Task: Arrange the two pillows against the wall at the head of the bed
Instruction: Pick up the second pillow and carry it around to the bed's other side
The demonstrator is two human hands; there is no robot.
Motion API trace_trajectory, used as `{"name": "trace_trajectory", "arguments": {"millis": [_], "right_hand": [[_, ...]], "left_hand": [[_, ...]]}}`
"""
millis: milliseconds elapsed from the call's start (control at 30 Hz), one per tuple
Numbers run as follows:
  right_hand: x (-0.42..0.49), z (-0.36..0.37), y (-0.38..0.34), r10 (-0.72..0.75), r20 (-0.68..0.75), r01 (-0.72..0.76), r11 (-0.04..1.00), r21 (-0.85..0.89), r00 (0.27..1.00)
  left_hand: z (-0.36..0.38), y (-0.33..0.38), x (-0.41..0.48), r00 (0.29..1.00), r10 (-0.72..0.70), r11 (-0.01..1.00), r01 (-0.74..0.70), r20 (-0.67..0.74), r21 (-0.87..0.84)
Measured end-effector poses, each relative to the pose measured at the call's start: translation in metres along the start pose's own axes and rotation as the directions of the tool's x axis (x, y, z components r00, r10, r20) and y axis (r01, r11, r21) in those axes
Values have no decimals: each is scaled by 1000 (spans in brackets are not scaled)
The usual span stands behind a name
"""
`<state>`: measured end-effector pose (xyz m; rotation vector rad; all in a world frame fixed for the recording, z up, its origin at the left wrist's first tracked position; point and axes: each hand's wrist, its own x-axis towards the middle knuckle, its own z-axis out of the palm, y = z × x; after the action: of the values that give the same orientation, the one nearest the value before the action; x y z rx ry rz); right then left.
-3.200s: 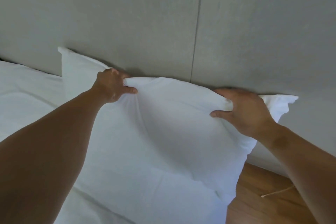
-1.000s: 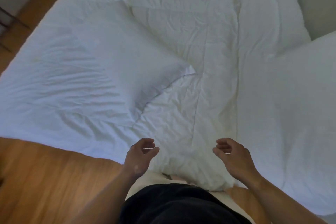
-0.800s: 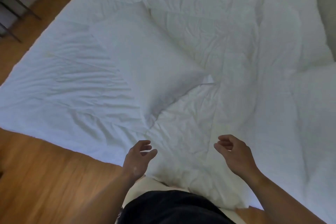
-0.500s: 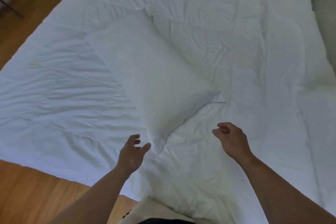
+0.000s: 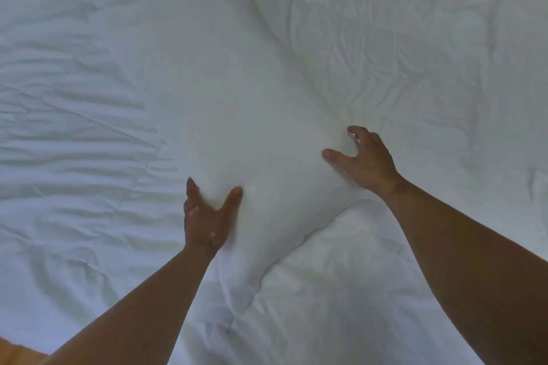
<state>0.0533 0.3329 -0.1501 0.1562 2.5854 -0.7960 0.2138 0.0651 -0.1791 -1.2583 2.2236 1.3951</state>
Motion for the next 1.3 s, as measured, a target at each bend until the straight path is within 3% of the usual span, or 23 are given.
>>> {"name": "trace_trajectory", "arguments": {"millis": [267, 500, 633, 933, 1300], "right_hand": [[63, 14, 0, -1, 199, -21, 994, 107, 980], [46, 18, -12, -73, 118, 50, 981, 188, 990], [1, 16, -28, -120, 30, 107, 956, 274, 992], [-149, 2, -61, -149, -24, 145, 897, 418, 989], [-308, 19, -151, -362, 58, 301, 844, 444, 930]], "left_hand": [[20, -5, 33, 997, 1, 992, -11, -79, -127], [6, 2, 19, 995, 17, 962, -42, -96, -271], [-25, 13, -6, 989, 51, 952, -89, -136, -292], [-123, 6, -118, 974, 135, 958, -176, -184, -229], [-254, -85, -257, 923, 45, 924, -184, -382, -335]]}}
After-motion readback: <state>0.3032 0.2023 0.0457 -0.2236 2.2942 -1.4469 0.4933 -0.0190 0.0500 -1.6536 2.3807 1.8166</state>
